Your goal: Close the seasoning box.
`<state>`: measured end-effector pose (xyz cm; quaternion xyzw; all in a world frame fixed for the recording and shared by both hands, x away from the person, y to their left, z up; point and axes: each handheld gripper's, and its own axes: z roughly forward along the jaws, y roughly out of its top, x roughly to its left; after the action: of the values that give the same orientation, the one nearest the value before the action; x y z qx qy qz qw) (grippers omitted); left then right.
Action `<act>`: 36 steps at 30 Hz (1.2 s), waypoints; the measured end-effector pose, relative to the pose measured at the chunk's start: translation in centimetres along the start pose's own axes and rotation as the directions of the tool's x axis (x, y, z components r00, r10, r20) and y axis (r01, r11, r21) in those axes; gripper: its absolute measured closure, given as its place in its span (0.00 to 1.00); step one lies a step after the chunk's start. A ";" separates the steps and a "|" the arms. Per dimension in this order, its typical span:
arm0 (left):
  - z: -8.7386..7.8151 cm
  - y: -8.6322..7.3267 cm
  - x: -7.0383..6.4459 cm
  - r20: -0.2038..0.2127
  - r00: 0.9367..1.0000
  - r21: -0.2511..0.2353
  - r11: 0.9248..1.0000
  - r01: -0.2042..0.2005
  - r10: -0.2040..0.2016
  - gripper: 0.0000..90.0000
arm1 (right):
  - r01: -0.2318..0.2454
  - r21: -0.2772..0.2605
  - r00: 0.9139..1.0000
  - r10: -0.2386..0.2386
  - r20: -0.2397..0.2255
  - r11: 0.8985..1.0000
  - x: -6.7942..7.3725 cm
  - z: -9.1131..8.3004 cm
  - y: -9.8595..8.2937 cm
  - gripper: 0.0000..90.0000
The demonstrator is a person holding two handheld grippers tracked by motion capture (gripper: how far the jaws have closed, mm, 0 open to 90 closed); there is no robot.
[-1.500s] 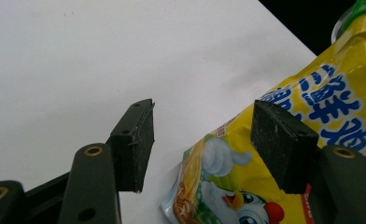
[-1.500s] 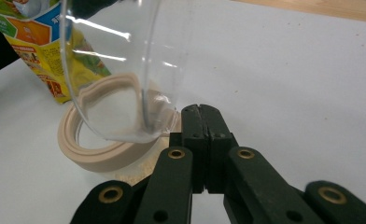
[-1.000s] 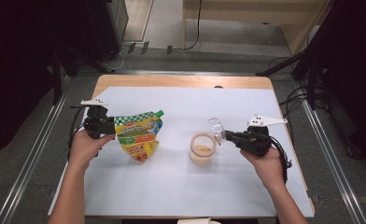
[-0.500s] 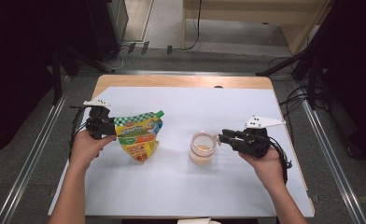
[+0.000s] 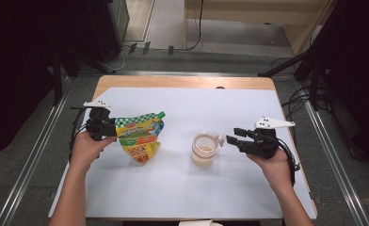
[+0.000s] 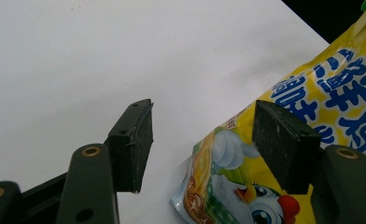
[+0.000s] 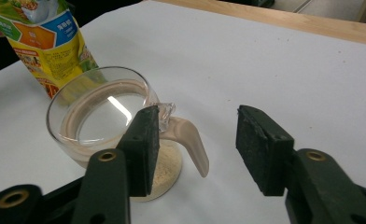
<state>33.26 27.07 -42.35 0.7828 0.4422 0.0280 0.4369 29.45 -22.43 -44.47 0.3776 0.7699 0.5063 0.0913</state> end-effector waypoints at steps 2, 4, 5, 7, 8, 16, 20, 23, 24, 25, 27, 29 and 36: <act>0.1 0.0 0.0 0.001 1.000 0.003 1.000 0.002 -0.002 0.44 | -0.010 -0.012 1.000 0.010 0.000 1.000 -0.2 0.0 -0.2 0.50; 0.1 0.0 0.0 0.001 1.000 0.007 1.000 0.001 -0.001 0.44 | -0.010 -0.015 1.000 0.011 0.008 1.000 -0.5 -0.1 -0.4 0.47; 0.2 0.0 0.0 0.000 1.000 0.010 1.000 0.000 0.000 0.44 | -0.012 -0.019 1.000 0.012 0.007 1.000 -0.6 -0.2 -0.5 0.45; 0.2 0.0 0.0 0.000 1.000 0.013 1.000 0.001 -0.001 0.44 | -0.017 -0.023 1.000 0.018 0.019 1.000 -0.9 -0.3 -0.7 0.43; 0.2 0.0 0.0 0.000 1.000 0.013 1.000 0.000 0.000 0.44 | -0.017 -0.028 0.999 0.018 0.032 0.999 -0.9 -0.3 -0.9 0.41; 0.2 0.0 -0.1 -0.006 1.000 0.010 1.000 0.001 -0.001 0.44 | -0.010 -0.041 0.999 0.012 0.052 0.999 -1.6 0.0 -1.8 0.32; 0.2 0.1 -0.3 -0.006 1.000 0.003 1.000 -0.004 0.004 0.44 | 0.019 -0.026 0.997 -0.017 0.071 0.999 -2.0 0.0 -2.2 0.30; 0.3 0.0 -0.3 -0.005 1.000 0.009 1.000 -0.004 0.004 0.43 | 0.044 -0.008 0.994 -0.043 0.100 0.999 -2.5 0.1 -2.6 0.29; 0.3 0.0 -0.2 -0.006 1.000 0.010 1.000 -0.004 0.004 0.43 | 0.047 -0.003 0.993 -0.047 0.109 0.999 -2.6 0.1 -2.7 0.29; 0.3 0.0 -0.2 -0.007 1.000 0.010 1.000 -0.003 0.003 0.43 | 0.048 0.003 0.994 -0.048 0.100 0.999 -2.7 0.0 -2.8 0.27; 0.2 0.0 -0.2 -0.005 1.000 0.009 1.000 -0.003 0.003 0.43 | 0.048 0.006 0.994 -0.049 0.100 0.999 -3.0 -0.1 -2.9 0.26; 0.2 0.0 -0.1 -0.007 1.000 0.009 1.000 -0.002 0.002 0.43 | 0.039 0.002 0.993 -0.039 0.111 0.999 -3.2 -0.1 -3.0 0.26; 0.2 -0.1 0.0 -0.013 1.000 0.013 1.000 0.002 -0.002 0.43 | 0.009 0.011 0.989 -0.011 0.146 1.000 -4.3 -0.2 -3.5 0.26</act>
<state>33.29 26.95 -42.51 0.7850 0.4459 0.0299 0.4291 30.64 -26.12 -48.35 0.4105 0.7656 0.4727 0.1480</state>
